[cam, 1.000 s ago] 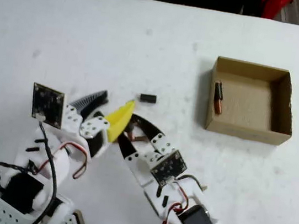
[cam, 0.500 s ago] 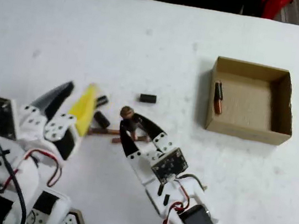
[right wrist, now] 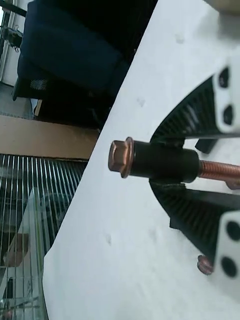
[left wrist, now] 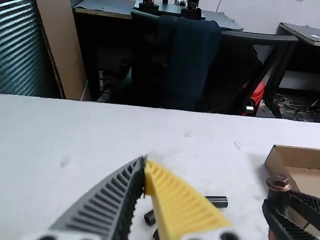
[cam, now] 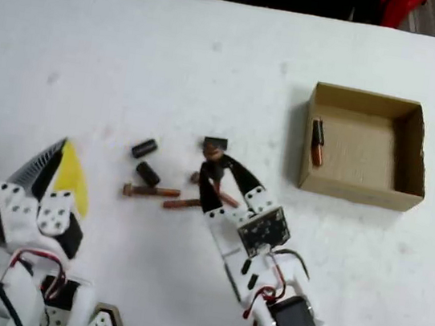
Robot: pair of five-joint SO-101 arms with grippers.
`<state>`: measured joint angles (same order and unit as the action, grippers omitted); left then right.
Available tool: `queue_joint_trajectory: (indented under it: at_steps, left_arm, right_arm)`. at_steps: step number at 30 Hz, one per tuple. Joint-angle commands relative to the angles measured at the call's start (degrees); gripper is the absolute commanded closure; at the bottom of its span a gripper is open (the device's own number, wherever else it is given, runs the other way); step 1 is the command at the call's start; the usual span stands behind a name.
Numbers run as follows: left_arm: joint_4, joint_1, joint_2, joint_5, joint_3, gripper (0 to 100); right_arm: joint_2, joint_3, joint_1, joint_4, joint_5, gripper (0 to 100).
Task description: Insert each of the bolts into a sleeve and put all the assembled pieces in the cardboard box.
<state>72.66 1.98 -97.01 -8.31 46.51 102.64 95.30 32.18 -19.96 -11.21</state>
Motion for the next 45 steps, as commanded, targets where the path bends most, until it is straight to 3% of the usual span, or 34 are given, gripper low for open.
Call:
queue_joint_trajectory:
  at_steps: [1, 7, 27, 31, 45]
  left_arm:
    - [0.35, 0.48, -2.07, 2.64, 2.2, 98]
    - [0.44, 2.07, -8.04, 2.64, 9.05, 98]
    - [0.0, 4.18, -7.87, 7.21, 30.77, 98]
    - [0.0, 4.18, -7.87, 7.21, 36.31, 98]
    - [-0.09, 4.0, -7.87, 7.21, 48.7, 98]
  right_arm:
    - [0.57, -4.75, -3.65, -5.41, -0.26, 98.2]
    - [0.57, -12.92, -7.6, -15.78, -0.18, 98.2]
    - [0.48, -40.35, -8.92, -41.1, -1.14, 98.2]
    - [-1.89, -42.81, -15.6, -41.01, -7.82, 98.1]
    - [-33.27, -48.88, -29.49, -31.6, -8.26, 98.1]
